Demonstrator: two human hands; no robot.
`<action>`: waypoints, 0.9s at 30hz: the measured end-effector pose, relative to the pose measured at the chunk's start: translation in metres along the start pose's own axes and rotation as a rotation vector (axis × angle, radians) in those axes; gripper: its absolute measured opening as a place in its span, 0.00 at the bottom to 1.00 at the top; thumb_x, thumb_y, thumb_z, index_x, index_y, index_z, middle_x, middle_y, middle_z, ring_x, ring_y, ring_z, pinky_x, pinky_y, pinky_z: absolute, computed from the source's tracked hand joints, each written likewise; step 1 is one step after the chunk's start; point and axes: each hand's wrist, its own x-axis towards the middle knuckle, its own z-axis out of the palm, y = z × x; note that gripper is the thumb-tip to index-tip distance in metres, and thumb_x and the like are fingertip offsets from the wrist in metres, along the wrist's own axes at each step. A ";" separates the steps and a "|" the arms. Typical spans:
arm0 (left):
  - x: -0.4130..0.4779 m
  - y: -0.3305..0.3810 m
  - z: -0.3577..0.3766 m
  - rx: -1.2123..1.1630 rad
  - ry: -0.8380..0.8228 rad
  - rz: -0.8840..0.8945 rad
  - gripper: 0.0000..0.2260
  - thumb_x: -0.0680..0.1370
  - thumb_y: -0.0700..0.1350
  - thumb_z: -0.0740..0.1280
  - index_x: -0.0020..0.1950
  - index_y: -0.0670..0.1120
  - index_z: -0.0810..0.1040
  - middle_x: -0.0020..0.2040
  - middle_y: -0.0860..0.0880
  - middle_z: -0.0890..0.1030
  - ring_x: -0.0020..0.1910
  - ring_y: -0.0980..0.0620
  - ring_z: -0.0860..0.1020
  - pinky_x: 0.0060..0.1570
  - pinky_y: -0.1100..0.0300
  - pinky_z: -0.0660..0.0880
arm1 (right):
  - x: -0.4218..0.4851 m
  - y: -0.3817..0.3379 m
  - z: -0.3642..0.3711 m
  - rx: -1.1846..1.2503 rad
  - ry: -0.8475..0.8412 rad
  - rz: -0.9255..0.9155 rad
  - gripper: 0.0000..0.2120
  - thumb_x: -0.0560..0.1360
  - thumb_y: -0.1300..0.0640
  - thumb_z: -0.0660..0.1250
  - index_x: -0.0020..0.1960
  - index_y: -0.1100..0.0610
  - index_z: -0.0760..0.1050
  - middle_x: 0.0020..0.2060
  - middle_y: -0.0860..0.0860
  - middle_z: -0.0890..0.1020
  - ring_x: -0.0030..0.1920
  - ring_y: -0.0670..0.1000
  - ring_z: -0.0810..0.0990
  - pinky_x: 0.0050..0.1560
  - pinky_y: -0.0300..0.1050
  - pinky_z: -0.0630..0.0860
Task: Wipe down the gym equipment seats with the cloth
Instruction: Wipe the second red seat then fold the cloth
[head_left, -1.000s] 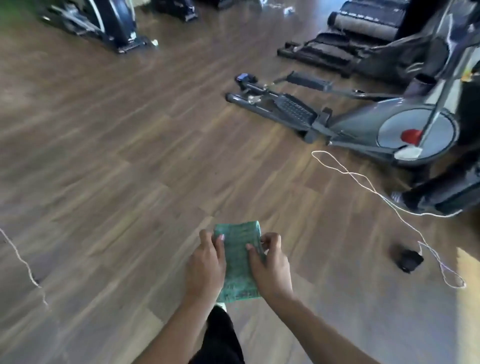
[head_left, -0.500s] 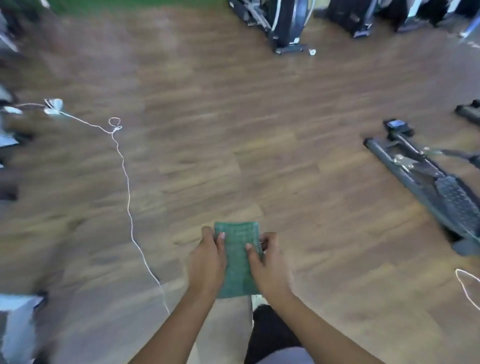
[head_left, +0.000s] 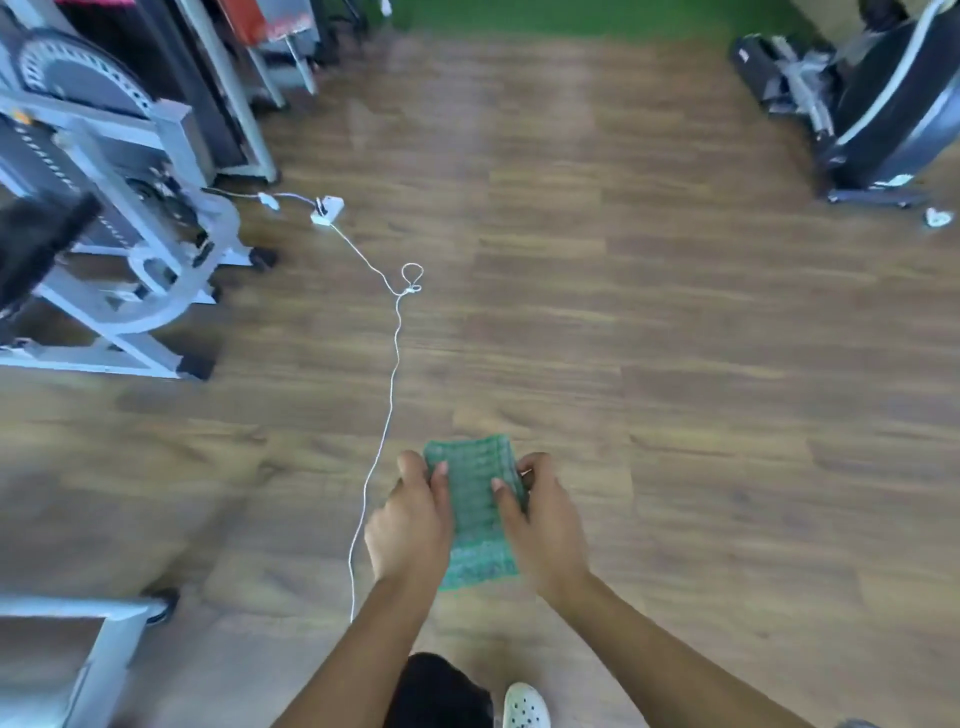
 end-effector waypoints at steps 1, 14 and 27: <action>0.028 0.001 0.000 -0.012 0.012 -0.018 0.13 0.82 0.53 0.55 0.52 0.43 0.66 0.41 0.41 0.81 0.40 0.36 0.80 0.35 0.51 0.70 | 0.028 -0.010 0.005 -0.005 -0.030 -0.010 0.08 0.78 0.49 0.62 0.51 0.51 0.65 0.38 0.46 0.77 0.34 0.49 0.74 0.33 0.46 0.63; 0.468 0.038 -0.006 -0.034 0.063 -0.039 0.14 0.81 0.54 0.56 0.54 0.43 0.67 0.44 0.41 0.82 0.43 0.34 0.79 0.36 0.51 0.67 | 0.441 -0.159 0.086 0.052 -0.074 -0.063 0.08 0.78 0.50 0.63 0.52 0.50 0.66 0.41 0.46 0.79 0.40 0.51 0.78 0.39 0.49 0.73; 0.896 0.152 0.022 -0.077 0.054 -0.025 0.10 0.82 0.54 0.54 0.49 0.48 0.64 0.42 0.47 0.80 0.43 0.39 0.79 0.36 0.53 0.66 | 0.869 -0.267 0.098 0.086 -0.016 -0.084 0.09 0.78 0.49 0.63 0.55 0.50 0.67 0.44 0.43 0.78 0.45 0.52 0.79 0.45 0.52 0.75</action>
